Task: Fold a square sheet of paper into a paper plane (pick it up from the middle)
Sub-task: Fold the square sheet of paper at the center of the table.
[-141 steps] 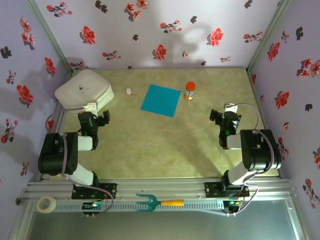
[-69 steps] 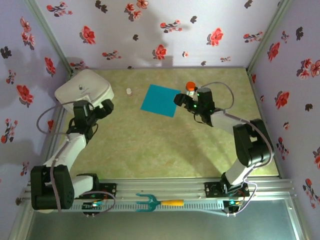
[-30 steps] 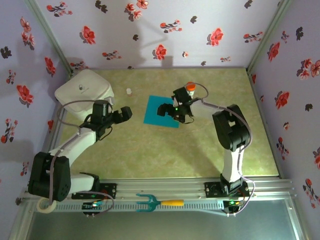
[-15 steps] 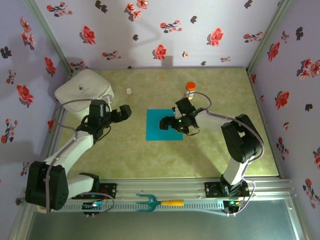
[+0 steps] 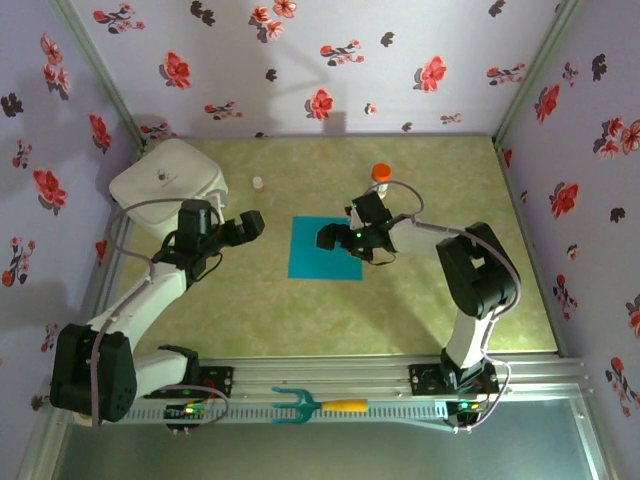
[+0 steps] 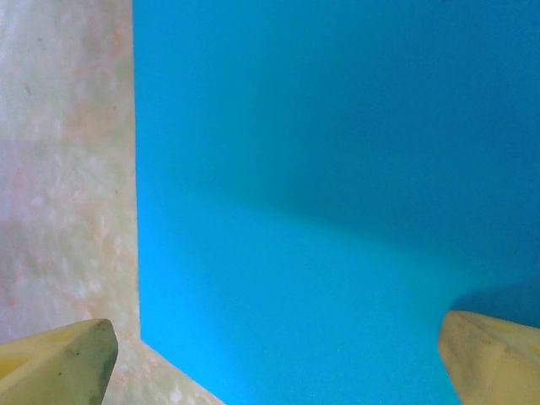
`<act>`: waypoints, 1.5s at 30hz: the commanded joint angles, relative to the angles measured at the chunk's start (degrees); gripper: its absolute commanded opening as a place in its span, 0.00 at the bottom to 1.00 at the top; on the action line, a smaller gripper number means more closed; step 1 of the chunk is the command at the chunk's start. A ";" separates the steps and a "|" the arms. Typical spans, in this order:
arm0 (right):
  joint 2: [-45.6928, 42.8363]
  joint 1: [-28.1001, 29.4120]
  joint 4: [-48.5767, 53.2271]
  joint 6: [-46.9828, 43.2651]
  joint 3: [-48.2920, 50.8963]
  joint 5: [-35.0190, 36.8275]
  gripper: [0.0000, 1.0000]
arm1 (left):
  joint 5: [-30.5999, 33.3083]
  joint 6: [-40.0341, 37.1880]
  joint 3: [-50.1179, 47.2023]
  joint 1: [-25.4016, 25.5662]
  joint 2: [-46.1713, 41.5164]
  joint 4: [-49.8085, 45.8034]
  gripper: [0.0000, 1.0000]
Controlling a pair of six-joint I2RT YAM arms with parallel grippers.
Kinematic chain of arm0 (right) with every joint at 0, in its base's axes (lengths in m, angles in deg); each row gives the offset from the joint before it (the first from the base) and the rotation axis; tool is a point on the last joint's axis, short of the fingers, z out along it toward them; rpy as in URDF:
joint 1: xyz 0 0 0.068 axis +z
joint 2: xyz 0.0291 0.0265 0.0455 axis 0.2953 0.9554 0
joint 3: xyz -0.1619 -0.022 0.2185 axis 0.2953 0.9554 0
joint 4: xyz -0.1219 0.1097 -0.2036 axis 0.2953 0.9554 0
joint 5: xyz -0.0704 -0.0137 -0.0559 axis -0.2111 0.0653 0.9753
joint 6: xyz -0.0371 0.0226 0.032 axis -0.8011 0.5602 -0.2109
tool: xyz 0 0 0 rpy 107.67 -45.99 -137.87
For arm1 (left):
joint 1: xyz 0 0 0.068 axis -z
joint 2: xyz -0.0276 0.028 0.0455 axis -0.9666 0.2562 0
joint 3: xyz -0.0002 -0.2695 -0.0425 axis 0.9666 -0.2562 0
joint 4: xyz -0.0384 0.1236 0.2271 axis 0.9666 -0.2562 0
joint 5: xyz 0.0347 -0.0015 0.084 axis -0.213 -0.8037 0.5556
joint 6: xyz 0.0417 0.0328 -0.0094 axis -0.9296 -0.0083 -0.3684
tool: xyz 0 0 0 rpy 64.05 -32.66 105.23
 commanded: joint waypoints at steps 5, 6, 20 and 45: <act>-3.09 3.90 -3.97 7.80 8.56 -1.60 0.99 | -2.77 -1.45 1.50 1.22 1.40 -1.97 0.99; -3.89 4.08 -4.81 8.42 8.83 -1.75 0.99 | -2.88 -1.60 1.93 1.58 1.89 -2.30 0.99; -27.18 -3.09 12.07 6.91 13.72 28.50 0.99 | 7.70 -1.05 17.47 15.48 18.15 -21.25 0.90; -44.09 -12.62 6.67 5.96 26.94 22.01 0.99 | 17.86 5.36 52.89 30.68 51.32 -50.04 0.88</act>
